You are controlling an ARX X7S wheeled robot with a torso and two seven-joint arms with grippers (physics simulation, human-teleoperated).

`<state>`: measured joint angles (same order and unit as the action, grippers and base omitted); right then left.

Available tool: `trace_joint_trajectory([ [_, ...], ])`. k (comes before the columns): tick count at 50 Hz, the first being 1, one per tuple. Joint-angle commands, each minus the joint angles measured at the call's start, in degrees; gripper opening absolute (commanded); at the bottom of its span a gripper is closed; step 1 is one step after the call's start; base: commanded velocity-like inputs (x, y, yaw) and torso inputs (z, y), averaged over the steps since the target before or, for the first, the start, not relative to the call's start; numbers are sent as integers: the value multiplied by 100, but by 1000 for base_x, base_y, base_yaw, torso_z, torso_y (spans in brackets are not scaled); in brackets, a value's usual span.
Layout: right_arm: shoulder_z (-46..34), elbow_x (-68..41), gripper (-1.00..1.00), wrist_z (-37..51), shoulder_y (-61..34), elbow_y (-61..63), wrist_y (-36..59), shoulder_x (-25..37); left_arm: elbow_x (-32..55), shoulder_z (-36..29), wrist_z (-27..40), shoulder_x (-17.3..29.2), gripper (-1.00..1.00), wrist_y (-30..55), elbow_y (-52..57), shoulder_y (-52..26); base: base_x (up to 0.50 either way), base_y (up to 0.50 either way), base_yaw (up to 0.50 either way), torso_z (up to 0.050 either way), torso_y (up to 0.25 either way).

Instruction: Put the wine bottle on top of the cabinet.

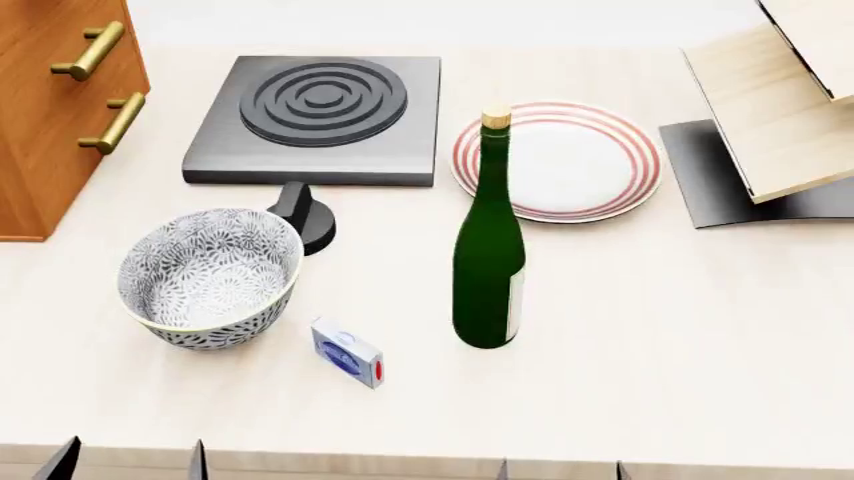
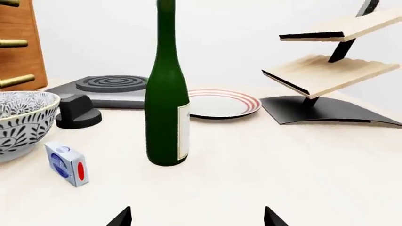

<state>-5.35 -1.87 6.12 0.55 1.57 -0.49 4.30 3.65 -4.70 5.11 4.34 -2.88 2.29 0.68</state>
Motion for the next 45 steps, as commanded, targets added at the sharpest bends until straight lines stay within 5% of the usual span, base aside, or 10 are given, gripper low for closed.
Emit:
trace_joint_trajectory([
  [1,-162,86,100,187,162,738,212,92,13,-86,157,135,100,118,712,154,0,0,0,0,0],
  [31,-569,204,100,347,-36,4668,2408,337,-229,-619,370,426,100,2234,4775,-104,0,0,0,0,0],
  [45,-587,91,100,450,-289,5581,3112,417,-247,-805,461,457,100,2992,5745,-407,0,0,0,0,0],
])
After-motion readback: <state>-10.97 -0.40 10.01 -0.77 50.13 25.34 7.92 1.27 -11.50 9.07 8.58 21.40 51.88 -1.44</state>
